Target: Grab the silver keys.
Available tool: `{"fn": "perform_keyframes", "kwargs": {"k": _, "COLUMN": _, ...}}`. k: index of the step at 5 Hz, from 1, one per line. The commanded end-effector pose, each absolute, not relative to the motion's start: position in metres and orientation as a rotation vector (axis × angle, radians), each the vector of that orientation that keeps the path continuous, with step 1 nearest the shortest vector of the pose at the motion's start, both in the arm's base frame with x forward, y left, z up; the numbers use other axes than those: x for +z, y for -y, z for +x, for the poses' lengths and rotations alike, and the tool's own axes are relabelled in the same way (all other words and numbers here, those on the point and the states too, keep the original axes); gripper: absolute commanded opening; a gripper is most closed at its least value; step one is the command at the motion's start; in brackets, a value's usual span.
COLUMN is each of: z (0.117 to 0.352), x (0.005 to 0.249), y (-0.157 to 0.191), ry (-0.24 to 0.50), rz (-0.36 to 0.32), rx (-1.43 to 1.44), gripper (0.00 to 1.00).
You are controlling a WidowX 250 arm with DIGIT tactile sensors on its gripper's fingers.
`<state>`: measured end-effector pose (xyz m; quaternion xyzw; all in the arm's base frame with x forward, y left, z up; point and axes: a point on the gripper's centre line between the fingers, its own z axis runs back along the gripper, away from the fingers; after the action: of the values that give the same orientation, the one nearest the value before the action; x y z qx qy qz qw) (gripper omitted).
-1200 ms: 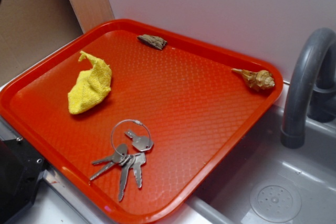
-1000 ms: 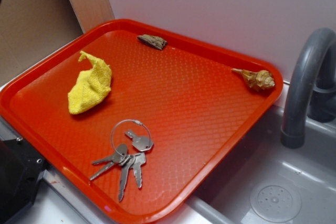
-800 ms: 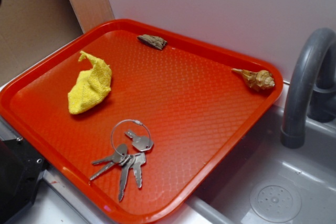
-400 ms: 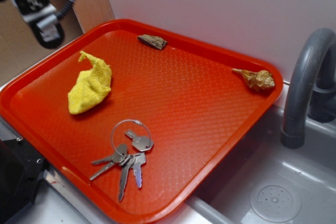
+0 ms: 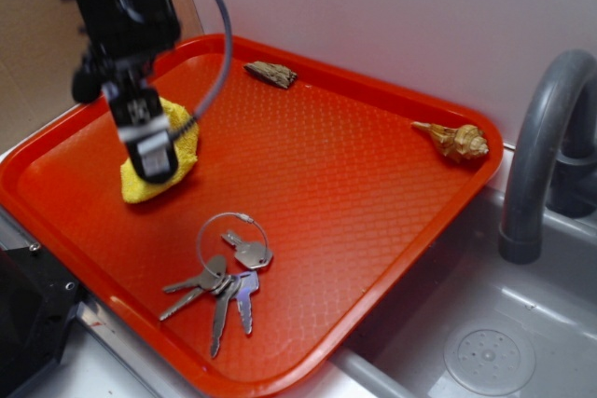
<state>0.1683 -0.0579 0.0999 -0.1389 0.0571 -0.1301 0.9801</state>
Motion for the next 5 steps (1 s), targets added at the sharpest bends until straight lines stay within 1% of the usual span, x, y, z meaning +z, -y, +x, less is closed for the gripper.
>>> {"fn": "perform_keyframes", "kwargs": {"k": 1, "z": 0.171, "x": 0.068, "y": 0.081, "ry": -0.034, "rz": -0.266, "rx": -0.31, "gripper": 1.0}}
{"fn": "perform_keyframes", "kwargs": {"k": 2, "z": 0.183, "x": 0.054, "y": 0.089, "ry": -0.039, "rz": -0.326, "rx": -0.331, "gripper": 1.0}}
{"fn": "perform_keyframes", "kwargs": {"k": 3, "z": 0.186, "x": 0.047, "y": 0.098, "ry": -0.069, "rz": -0.361, "rx": -0.36, "gripper": 1.0}}
{"fn": "perform_keyframes", "kwargs": {"k": 4, "z": 0.185, "x": 0.044, "y": 0.105, "ry": -0.091, "rz": -0.378, "rx": -0.375, "gripper": 0.0}}
{"fn": "perform_keyframes", "kwargs": {"k": 5, "z": 0.184, "x": 0.043, "y": 0.107, "ry": -0.091, "rz": -0.362, "rx": -0.377, "gripper": 0.0}}
